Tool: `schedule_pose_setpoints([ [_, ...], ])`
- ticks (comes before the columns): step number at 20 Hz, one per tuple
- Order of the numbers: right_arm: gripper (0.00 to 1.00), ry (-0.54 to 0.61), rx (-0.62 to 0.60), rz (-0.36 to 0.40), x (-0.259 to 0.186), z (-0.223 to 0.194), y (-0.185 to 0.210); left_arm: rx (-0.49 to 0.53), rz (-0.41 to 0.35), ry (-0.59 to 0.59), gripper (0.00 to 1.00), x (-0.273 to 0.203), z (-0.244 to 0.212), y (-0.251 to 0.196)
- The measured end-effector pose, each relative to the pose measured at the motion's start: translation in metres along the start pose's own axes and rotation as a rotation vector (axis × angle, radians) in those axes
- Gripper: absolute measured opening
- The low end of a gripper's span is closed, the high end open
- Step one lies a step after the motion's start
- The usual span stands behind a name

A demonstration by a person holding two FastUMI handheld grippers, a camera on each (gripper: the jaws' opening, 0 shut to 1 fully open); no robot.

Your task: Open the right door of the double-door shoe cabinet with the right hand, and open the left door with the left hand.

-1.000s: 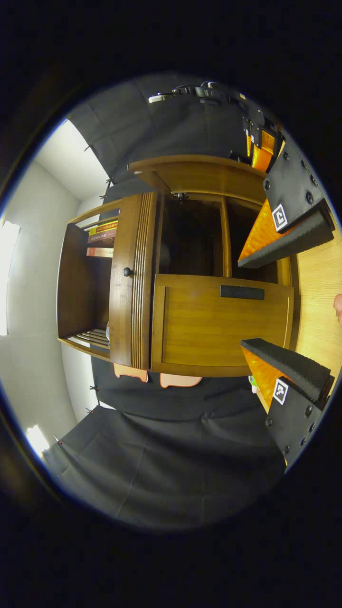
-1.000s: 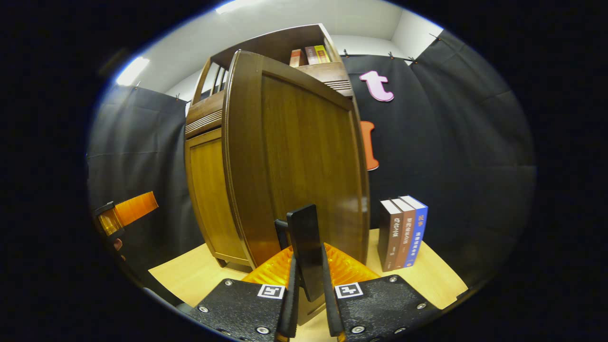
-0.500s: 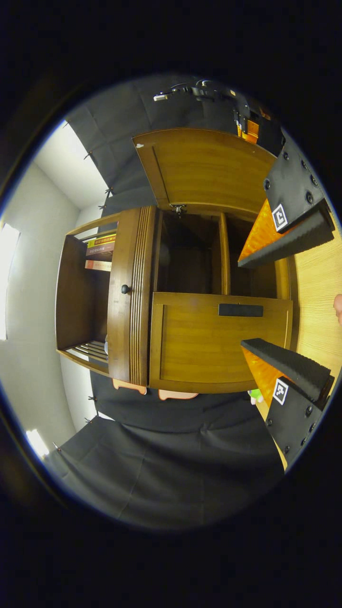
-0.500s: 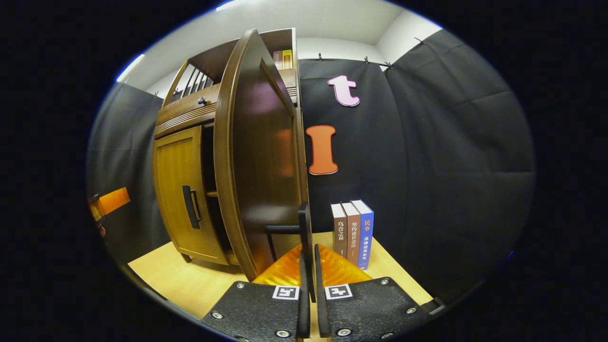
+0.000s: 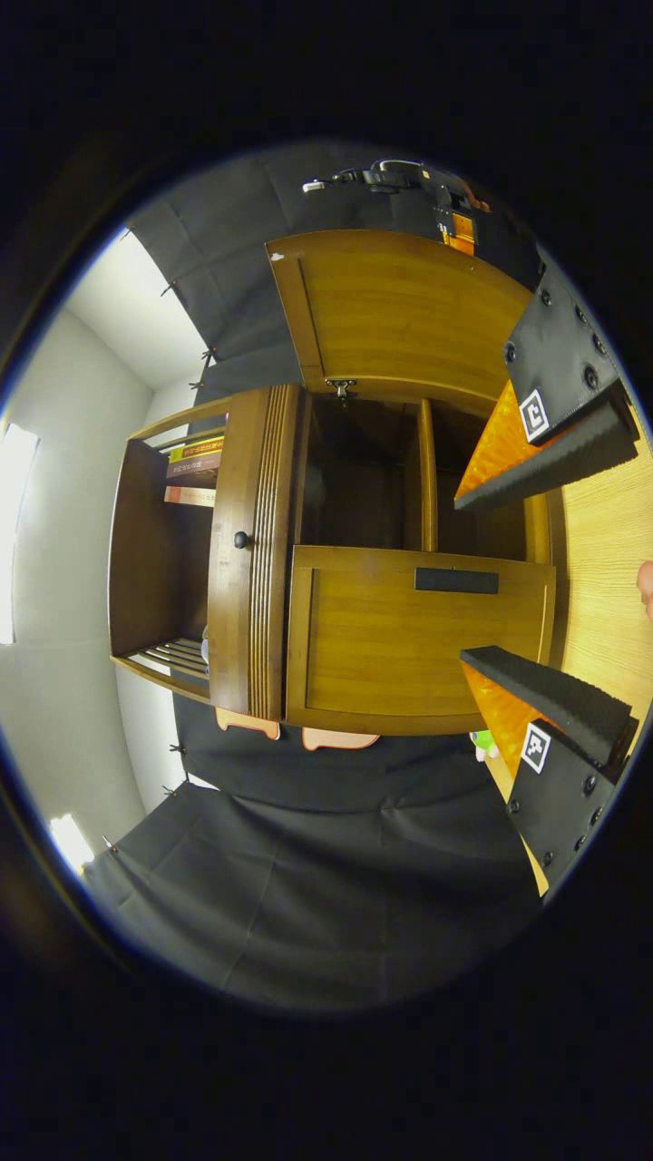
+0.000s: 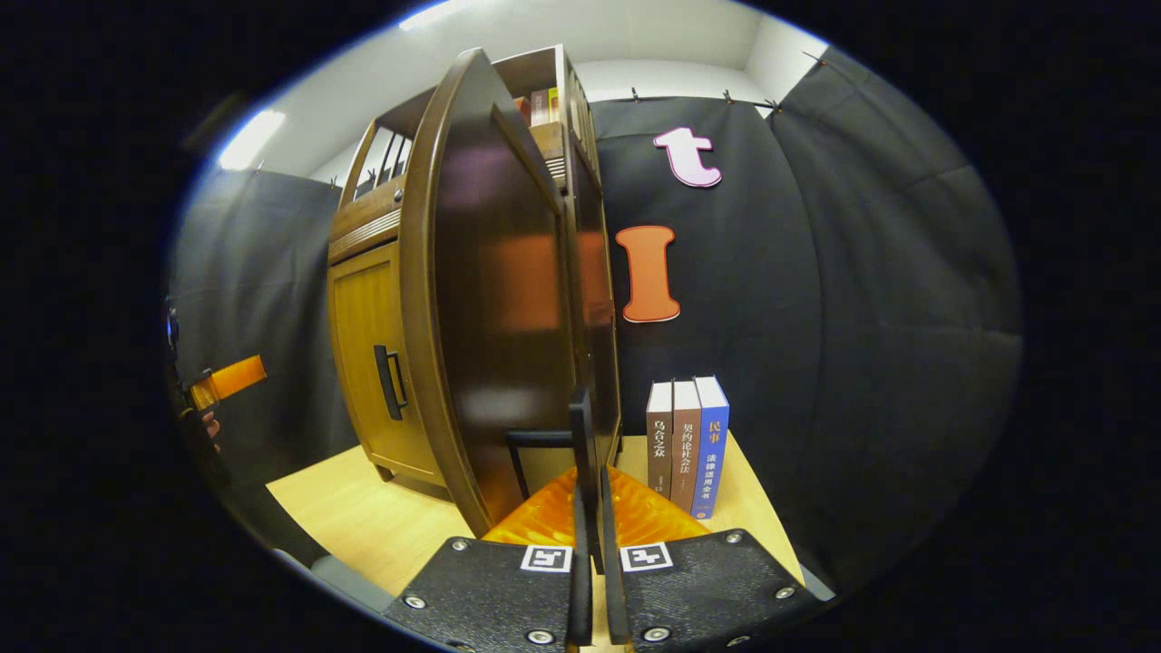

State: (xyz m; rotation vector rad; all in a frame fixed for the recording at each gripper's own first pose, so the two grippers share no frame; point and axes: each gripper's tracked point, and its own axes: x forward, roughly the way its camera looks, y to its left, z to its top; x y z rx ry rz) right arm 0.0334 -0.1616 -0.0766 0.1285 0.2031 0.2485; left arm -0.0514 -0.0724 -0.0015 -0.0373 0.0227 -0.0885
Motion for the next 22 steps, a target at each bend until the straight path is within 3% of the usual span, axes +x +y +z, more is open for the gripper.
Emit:
schedule_pose_setpoints([
  [3,0.16,-0.009,0.027,0.02,0.001,-0.001,-0.001,-0.013,0.003,0.007,0.94,0.002,-0.002,0.0],
  [7,0.21,-0.015,0.046,0.0,-0.001,-0.001,-0.002,-0.01,-0.007,0.001,0.96,0.005,0.0,-0.003],
  [8,0.07,-0.017,0.045,-0.006,-0.001,-0.002,-0.002,-0.007,-0.01,-0.001,0.94,0.006,0.0,-0.004],
  [9,0.07,-0.017,0.044,-0.013,-0.004,-0.004,-0.004,-0.005,-0.013,-0.003,0.96,0.006,0.0,-0.004],
  [10,0.22,-0.007,0.05,-0.024,-0.009,-0.008,-0.006,-0.004,-0.015,-0.004,0.94,0.006,0.0,-0.004],
  [12,0.24,0.023,0.077,-0.037,-0.024,-0.022,-0.01,-0.008,-0.021,-0.001,0.94,0.008,-0.002,-0.005],
  [13,0.13,0.025,0.088,-0.049,-0.033,-0.025,-0.01,-0.01,-0.026,0.002,0.94,0.017,-0.005,-0.001],
  [14,0.36,0.025,0.089,-0.074,-0.042,-0.027,-0.013,-0.01,-0.028,0.009,0.94,0.019,-0.007,-0.001],
  [15,0.12,0.018,0.089,-0.11,-0.05,-0.027,-0.018,-0.01,-0.026,0.015,0.95,0.021,-0.009,-0.001],
  [16,0.24,0.003,0.091,-0.139,-0.059,-0.021,-0.02,-0.013,-0.028,0.02,0.94,0.023,-0.01,-0.001],
  [17,0.25,-0.02,0.091,-0.167,-0.07,-0.012,-0.018,-0.017,-0.035,0.025,0.94,0.025,-0.012,-0.003],
  [18,0.12,-0.045,0.088,-0.187,-0.079,-0.003,-0.014,-0.018,-0.042,0.03,0.94,0.026,-0.014,-0.005],
  [19,0.28,-0.068,0.078,-0.192,-0.09,0.003,0.0,-0.017,-0.046,0.035,0.94,0.028,-0.016,-0.006],
  [22,0.29,-0.108,0.034,-0.223,-0.1,0.022,0.023,-0.012,-0.047,0.056,0.94,0.03,-0.026,-0.006],
])
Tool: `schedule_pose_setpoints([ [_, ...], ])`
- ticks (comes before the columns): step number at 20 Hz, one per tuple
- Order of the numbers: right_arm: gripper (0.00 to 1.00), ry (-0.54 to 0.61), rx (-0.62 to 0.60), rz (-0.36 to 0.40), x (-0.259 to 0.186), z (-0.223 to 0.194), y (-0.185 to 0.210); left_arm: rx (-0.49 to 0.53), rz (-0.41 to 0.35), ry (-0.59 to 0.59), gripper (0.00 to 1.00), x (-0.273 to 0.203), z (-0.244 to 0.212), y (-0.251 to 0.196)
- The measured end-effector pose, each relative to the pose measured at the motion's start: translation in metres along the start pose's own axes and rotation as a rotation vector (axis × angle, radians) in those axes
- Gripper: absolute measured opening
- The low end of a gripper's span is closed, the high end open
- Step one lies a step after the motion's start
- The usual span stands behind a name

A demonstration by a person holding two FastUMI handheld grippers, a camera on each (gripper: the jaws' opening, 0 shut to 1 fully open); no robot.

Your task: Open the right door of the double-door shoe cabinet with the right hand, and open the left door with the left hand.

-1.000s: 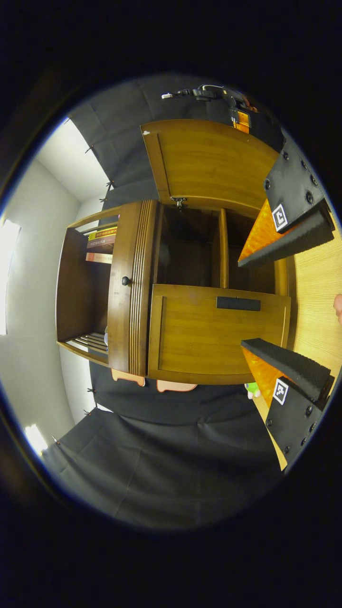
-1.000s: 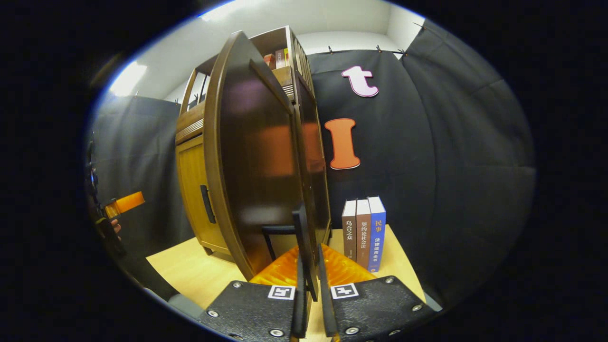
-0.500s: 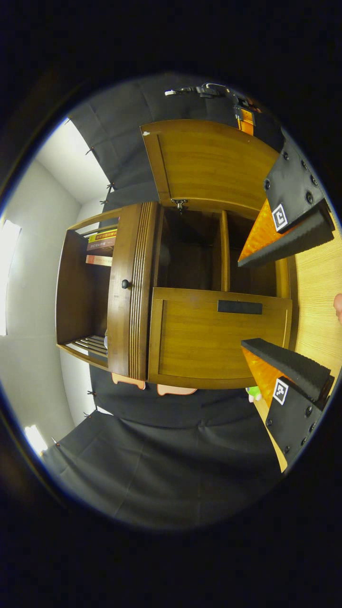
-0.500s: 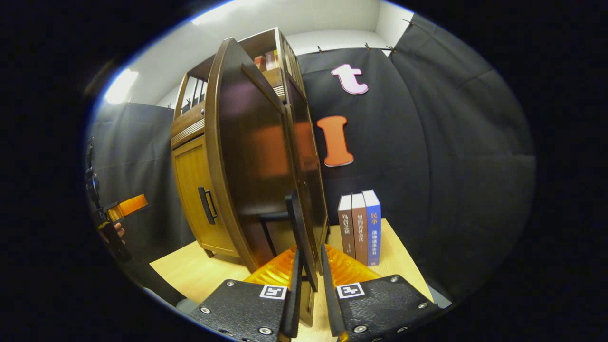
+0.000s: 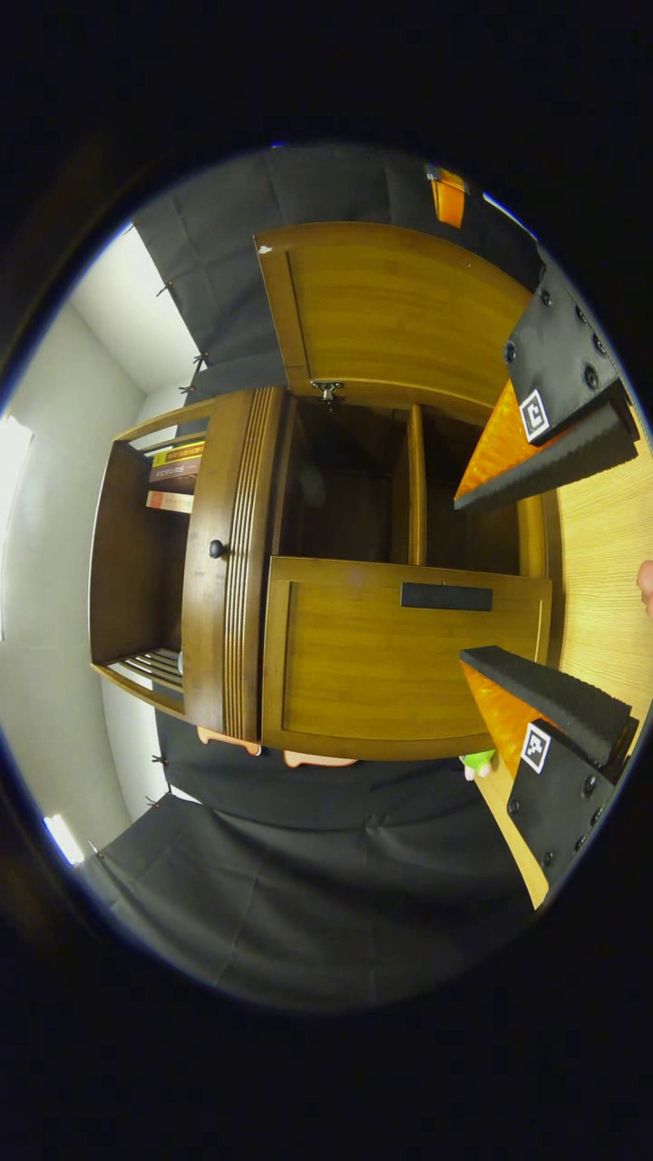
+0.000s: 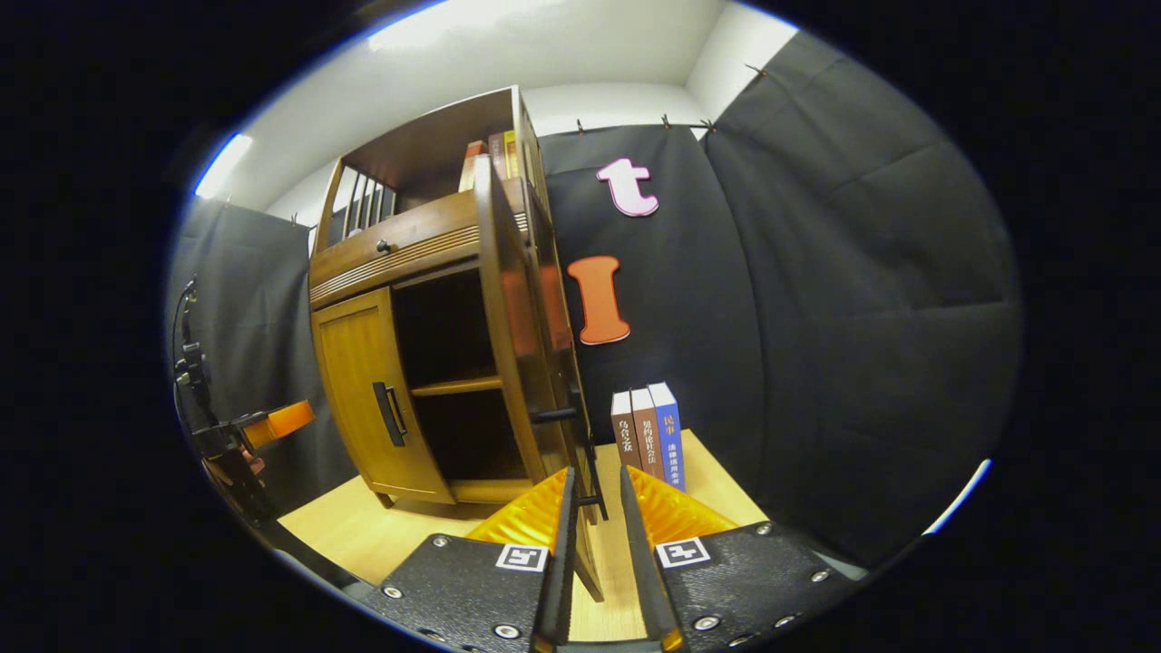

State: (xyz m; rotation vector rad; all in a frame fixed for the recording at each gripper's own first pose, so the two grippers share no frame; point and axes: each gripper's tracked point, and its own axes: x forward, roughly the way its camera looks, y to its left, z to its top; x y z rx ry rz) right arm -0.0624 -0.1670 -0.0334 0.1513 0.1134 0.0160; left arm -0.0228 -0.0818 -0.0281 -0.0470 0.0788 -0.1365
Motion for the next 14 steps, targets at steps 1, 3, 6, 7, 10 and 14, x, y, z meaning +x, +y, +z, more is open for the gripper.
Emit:
schedule_pose_setpoints([
  [1,0.3,-0.017,0.017,0.006,0.003,0.009,0.011,-0.001,-0.002,0.01,0.94,0.001,-0.003,-0.001],
  [3,0.3,-0.048,0.06,0.084,0.003,0.022,0.049,-0.014,-0.01,0.026,0.95,0.001,-0.007,-0.002],
  [6,0.3,-0.047,0.069,0.183,0.011,0.021,0.099,-0.036,0.009,0.028,0.95,0.002,-0.01,0.004],
  [7,0.3,-0.057,0.046,0.17,0.019,0.019,0.101,-0.04,0.016,0.028,0.95,0.002,-0.01,0.006],
  [10,0.48,-0.055,-0.053,0.075,0.036,0.002,0.09,-0.034,0.038,0.023,0.94,0.004,-0.01,0.015],
  [14,0.82,-0.05,-0.064,0.082,0.04,-0.004,0.099,-0.011,0.055,0.003,0.94,0.014,-0.002,0.026],
])
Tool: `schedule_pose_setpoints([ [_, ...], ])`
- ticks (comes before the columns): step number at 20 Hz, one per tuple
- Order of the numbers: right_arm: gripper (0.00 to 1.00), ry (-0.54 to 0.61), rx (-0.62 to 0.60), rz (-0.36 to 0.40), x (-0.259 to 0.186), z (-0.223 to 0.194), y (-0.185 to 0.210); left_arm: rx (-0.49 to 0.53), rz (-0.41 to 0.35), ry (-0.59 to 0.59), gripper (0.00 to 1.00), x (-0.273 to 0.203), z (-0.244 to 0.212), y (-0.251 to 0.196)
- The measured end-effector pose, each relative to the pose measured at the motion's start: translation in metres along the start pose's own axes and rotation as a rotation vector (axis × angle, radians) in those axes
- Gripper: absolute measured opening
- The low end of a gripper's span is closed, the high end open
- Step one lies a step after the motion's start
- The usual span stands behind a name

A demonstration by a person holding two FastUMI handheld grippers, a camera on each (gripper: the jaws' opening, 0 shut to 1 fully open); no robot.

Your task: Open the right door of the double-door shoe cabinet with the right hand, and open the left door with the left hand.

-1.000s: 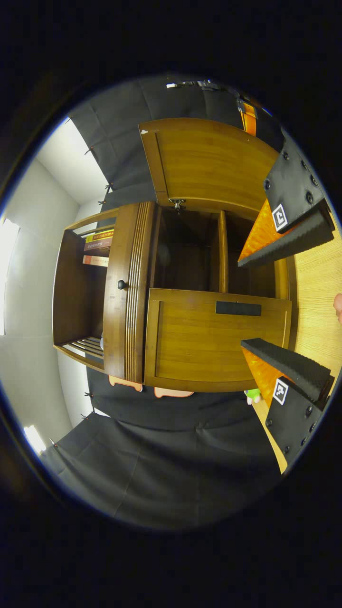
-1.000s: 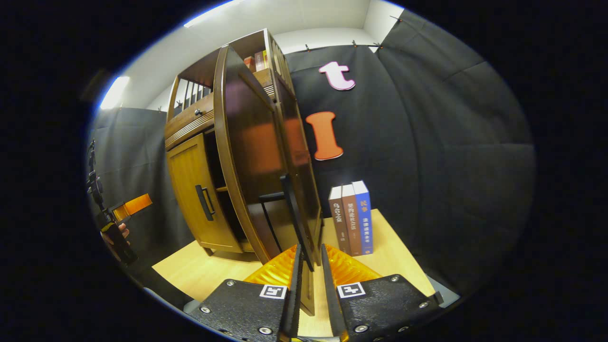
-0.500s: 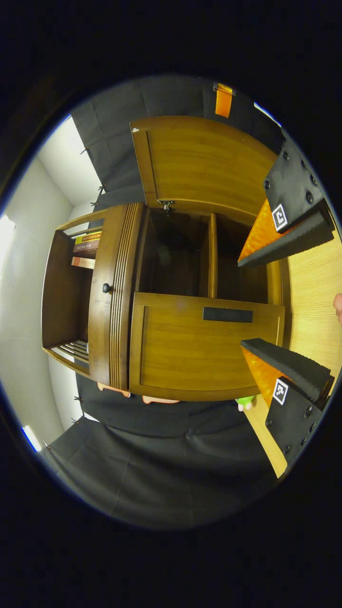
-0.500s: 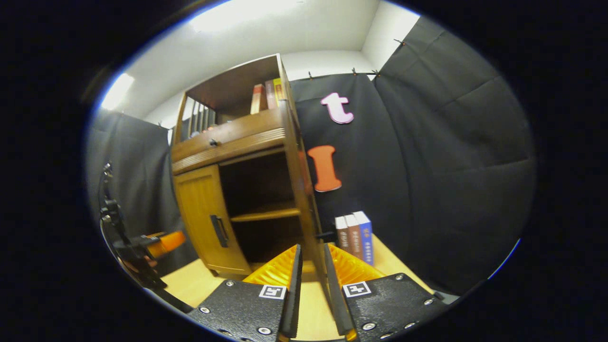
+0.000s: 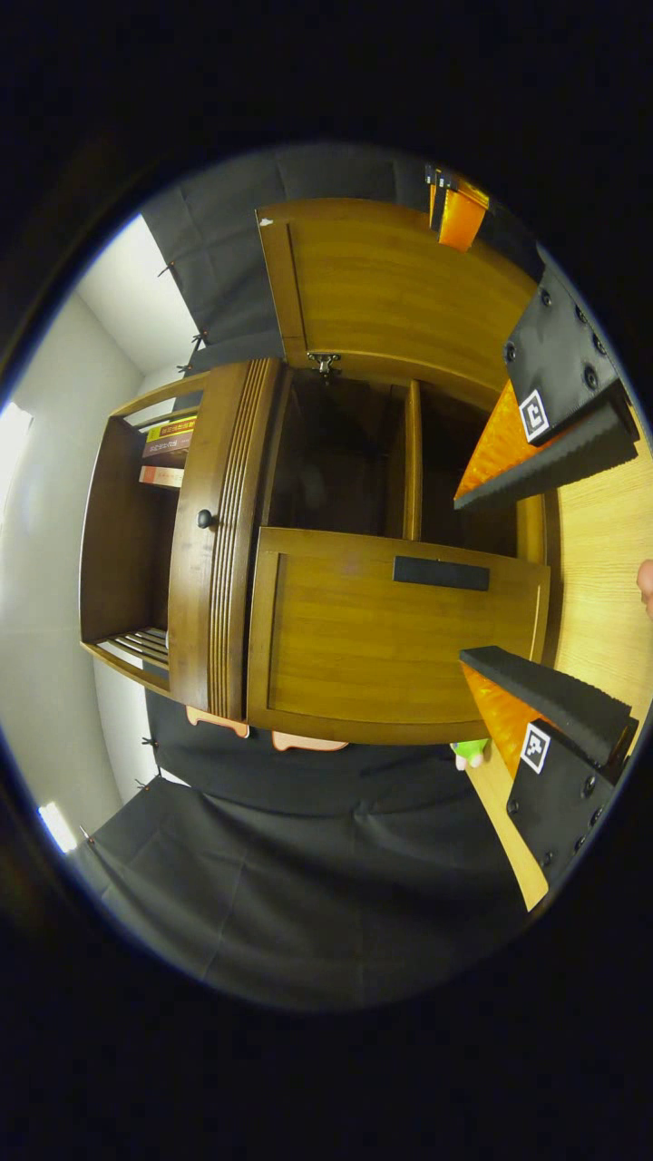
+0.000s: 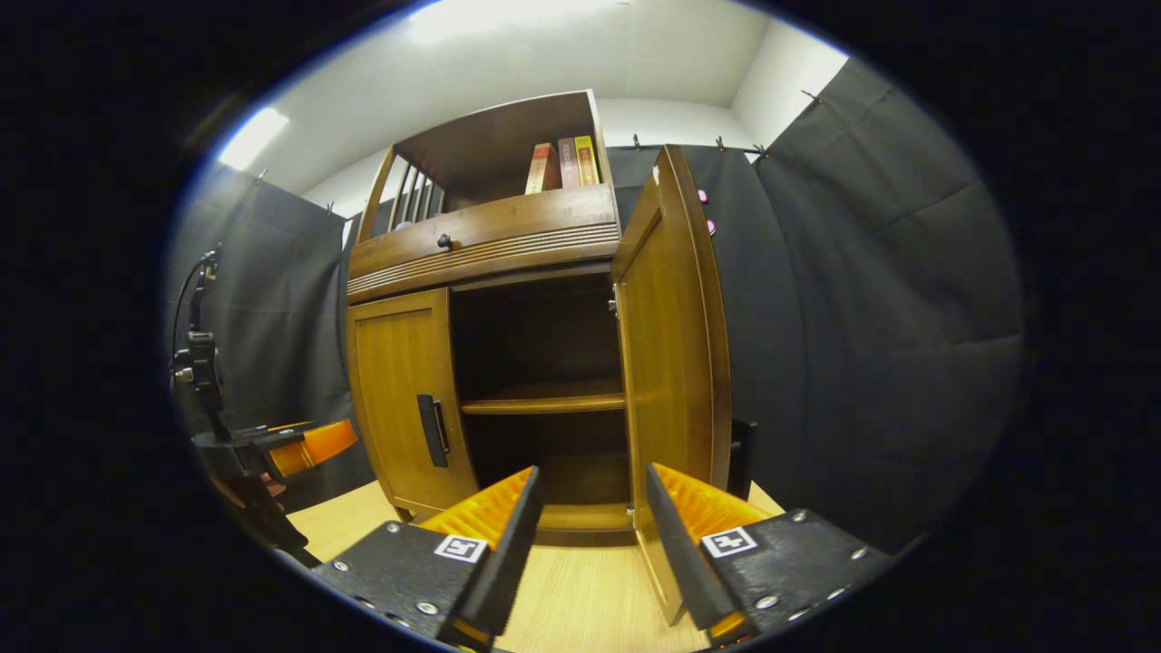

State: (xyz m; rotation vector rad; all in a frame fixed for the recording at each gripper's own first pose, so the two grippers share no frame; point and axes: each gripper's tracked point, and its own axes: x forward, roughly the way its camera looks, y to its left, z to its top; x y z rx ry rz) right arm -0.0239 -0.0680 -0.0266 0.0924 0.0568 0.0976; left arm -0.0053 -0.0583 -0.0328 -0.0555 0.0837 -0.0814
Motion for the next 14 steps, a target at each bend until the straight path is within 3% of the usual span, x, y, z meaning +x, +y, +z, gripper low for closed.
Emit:
schedule_pose_setpoints([
  [1,0.96,0.007,-0.009,-0.01,0.0,-0.002,-0.003,0.008,0.0,-0.007,0.94,0.005,0.003,0.002],
  [3,1.0,0.013,-0.006,-0.014,-0.002,-0.003,-0.004,-0.005,-0.024,-0.007,0.94,0.018,0.003,-0.002],
  [6,1.0,0.028,0.017,0.008,-0.008,-0.004,0.003,-0.005,-0.06,-0.018,0.94,0.047,0.007,-0.008],
  [9,1.0,0.035,0.019,0.017,-0.016,-0.005,0.01,0.039,-0.046,-0.04,0.95,0.084,0.002,-0.004],
  [10,0.92,0.036,0.025,0.03,-0.019,-0.006,0.015,0.058,-0.041,-0.039,0.94,0.096,-0.001,-0.004],
  [11,1.0,0.038,0.026,0.039,-0.022,-0.007,0.021,0.075,-0.041,-0.036,0.94,0.111,-0.005,-0.006],
  [12,0.92,0.043,0.021,0.037,-0.026,-0.01,0.023,0.085,-0.043,-0.024,0.94,0.124,-0.01,-0.008],
  [14,0.92,0.056,0.012,0.034,-0.028,-0.015,0.024,0.071,-0.058,0.008,0.95,0.135,-0.022,-0.017],
])
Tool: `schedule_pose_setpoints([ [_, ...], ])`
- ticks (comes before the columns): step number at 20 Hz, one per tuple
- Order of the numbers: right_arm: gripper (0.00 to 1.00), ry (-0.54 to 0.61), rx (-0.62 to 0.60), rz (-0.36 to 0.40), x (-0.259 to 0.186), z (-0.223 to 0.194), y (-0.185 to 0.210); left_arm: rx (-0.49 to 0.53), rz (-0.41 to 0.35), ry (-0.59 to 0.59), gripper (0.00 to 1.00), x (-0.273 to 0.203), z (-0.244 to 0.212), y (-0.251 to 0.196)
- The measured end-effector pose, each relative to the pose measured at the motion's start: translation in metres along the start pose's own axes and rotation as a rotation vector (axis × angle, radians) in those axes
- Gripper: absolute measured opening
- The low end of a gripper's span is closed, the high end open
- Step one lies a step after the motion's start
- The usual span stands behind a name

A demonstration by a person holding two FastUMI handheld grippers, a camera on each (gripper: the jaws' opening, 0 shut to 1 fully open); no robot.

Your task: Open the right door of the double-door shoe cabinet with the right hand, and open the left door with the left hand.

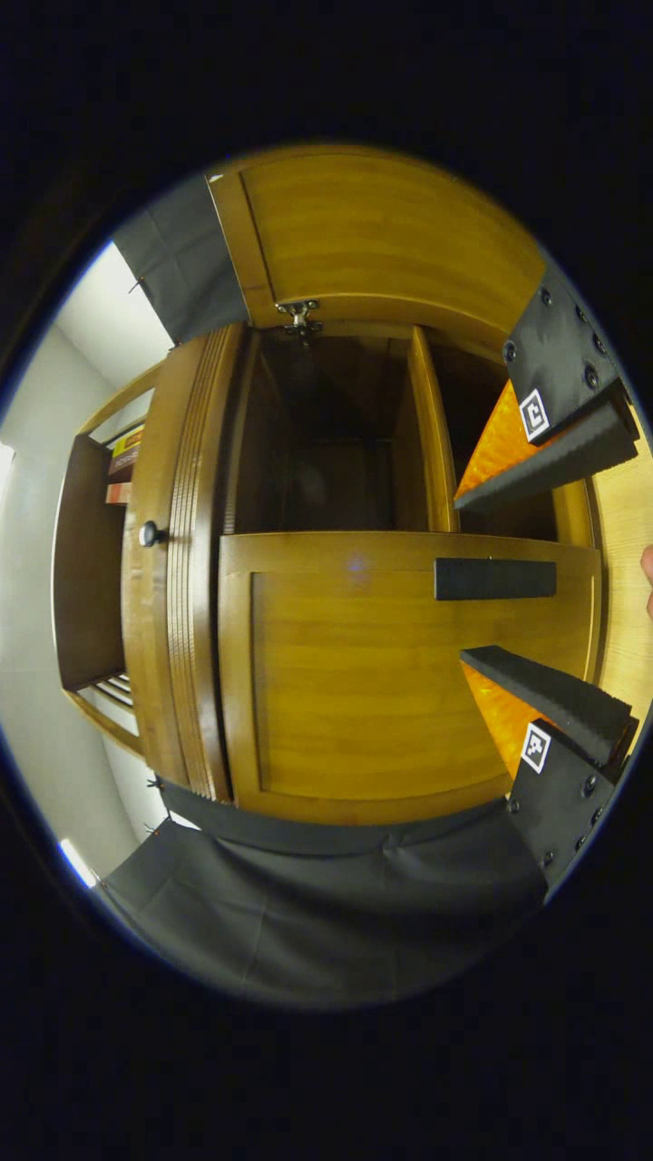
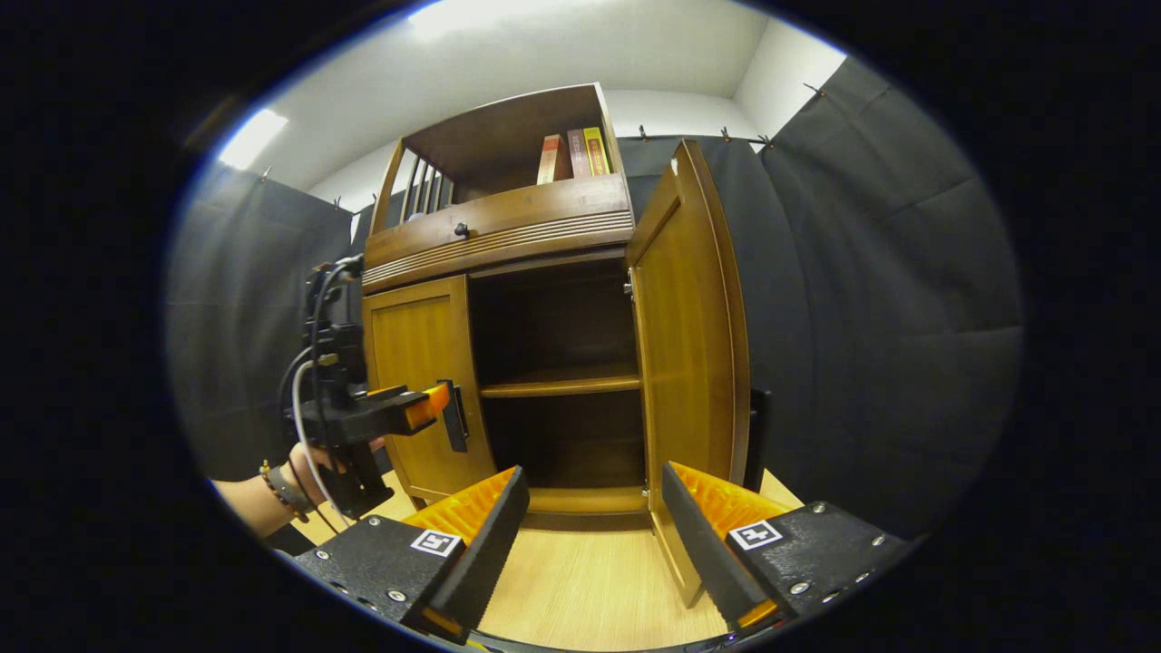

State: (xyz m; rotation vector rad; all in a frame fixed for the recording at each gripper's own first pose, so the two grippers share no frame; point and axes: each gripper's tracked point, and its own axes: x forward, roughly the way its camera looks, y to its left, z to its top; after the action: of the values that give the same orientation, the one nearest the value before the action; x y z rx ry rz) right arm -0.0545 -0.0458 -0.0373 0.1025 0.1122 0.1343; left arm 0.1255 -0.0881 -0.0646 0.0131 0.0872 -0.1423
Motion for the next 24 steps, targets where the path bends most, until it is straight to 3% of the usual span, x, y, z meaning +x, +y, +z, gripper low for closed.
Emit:
schedule_pose_setpoints([
  [1,0.92,0.009,0.001,-0.001,-0.002,-0.002,-0.001,-0.01,0.0,0.013,0.95,0.009,-0.006,0.0],
  [2,1.0,0.01,0.002,-0.002,-0.003,-0.002,-0.002,-0.018,0.002,0.019,0.95,0.017,-0.009,0.001],
  [3,0.92,0.007,0.003,-0.006,-0.005,-0.001,-0.005,-0.02,0.006,0.02,0.95,0.024,-0.013,0.003],
  [11,0.92,-0.015,0.03,-0.048,-0.002,0.01,-0.025,-0.004,0.05,0.067,0.87,0.054,-0.035,0.024],
  [16,0.92,-0.011,0.023,-0.058,0.001,0.009,-0.028,-0.069,0.013,0.061,0.63,0.057,-0.037,0.014],
  [18,0.92,-0.003,0.025,-0.056,0.003,0.007,-0.026,-0.081,-0.036,0.056,0.54,0.062,-0.039,0.005],
  [21,0.92,0.002,0.025,-0.045,0.004,0.007,-0.021,-0.029,-0.009,0.078,0.39,0.058,-0.039,0.008],
  [24,0.92,-0.003,0.021,-0.04,0.003,0.008,-0.015,-0.015,0.017,0.09,0.37,0.058,-0.04,0.009],
])
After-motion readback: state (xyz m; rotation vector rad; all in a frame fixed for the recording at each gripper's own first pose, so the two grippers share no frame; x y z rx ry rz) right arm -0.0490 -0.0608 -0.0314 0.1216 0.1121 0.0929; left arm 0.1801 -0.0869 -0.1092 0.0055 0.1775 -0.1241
